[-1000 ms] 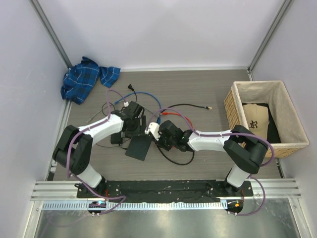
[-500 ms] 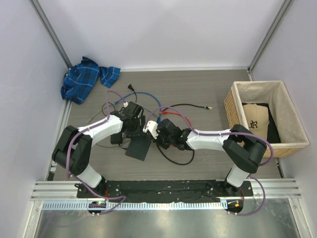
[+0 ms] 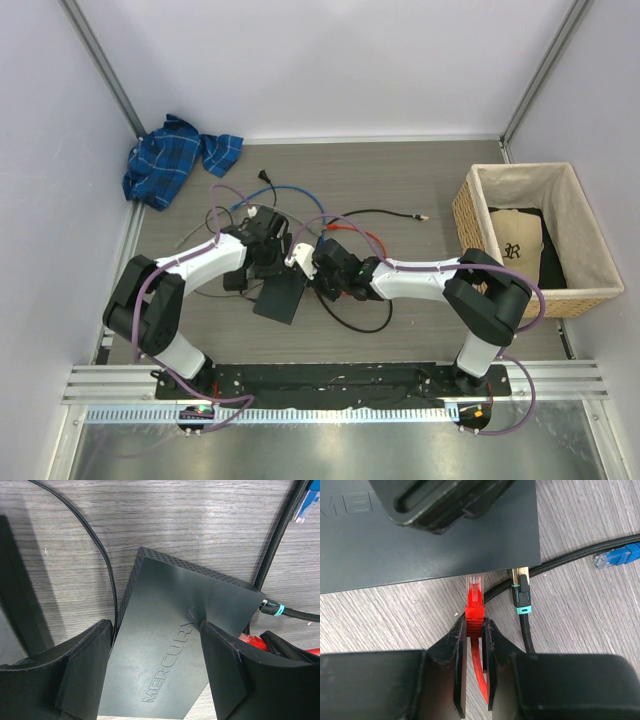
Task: Insert the plug into the switch port
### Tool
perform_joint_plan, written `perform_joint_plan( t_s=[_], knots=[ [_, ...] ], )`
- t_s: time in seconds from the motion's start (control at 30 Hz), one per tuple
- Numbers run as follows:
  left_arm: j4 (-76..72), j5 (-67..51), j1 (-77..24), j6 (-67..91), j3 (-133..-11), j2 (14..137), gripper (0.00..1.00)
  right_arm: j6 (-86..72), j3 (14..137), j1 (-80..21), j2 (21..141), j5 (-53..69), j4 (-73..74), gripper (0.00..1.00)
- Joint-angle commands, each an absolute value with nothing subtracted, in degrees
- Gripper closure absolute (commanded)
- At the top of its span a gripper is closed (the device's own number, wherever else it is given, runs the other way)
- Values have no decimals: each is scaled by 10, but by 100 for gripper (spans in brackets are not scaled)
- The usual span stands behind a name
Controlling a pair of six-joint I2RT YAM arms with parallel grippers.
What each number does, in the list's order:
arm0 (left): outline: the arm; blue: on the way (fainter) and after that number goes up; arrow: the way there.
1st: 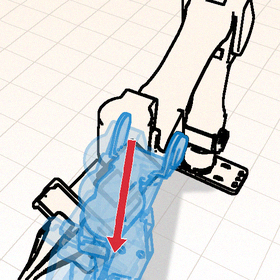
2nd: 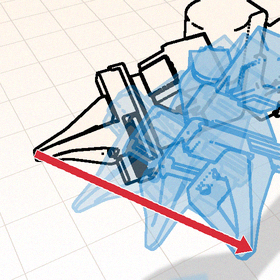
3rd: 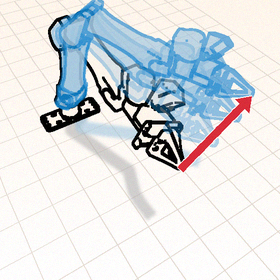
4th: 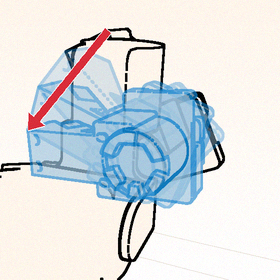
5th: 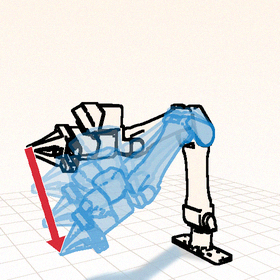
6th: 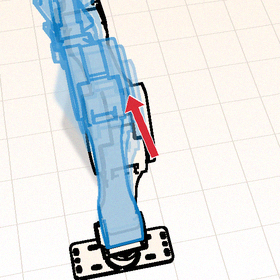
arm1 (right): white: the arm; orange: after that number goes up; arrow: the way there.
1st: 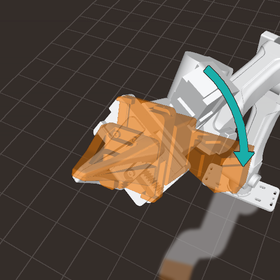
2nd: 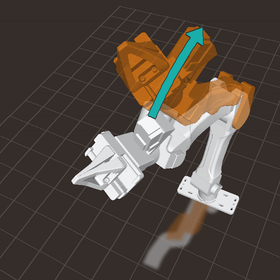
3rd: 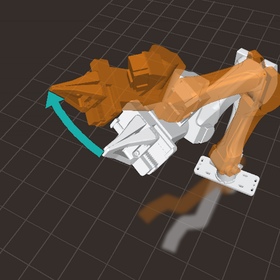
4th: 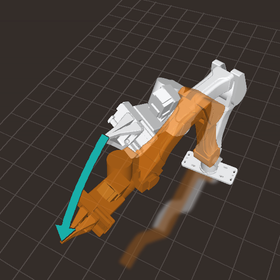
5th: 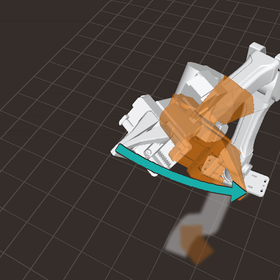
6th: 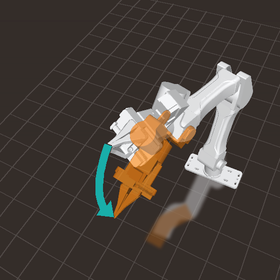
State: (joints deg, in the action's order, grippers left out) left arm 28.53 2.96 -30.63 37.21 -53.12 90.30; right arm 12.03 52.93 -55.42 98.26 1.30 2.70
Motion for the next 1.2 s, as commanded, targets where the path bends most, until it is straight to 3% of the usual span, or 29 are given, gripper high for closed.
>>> perform_joint_plan(
  t_s=[0.0, 0.57, 0.77, 1.17],
  knots=[
    [282, 52, -306, 381, -512, 918, 26, 110, 545, -560, 980, 10, 38, 99],
    [263, 34, -302, 395, -500, 910, 27, 105, 553, -562, 998, 19, 40, 99],
    [237, 11, -289, 404, -481, 907, 34, 103, 550, -562, 994, 15, 44, 99],
    [233, 3, -288, 407, -476, 912, 35, 105, 568, -562, 1010, 14, 73, 99]
  ],
)
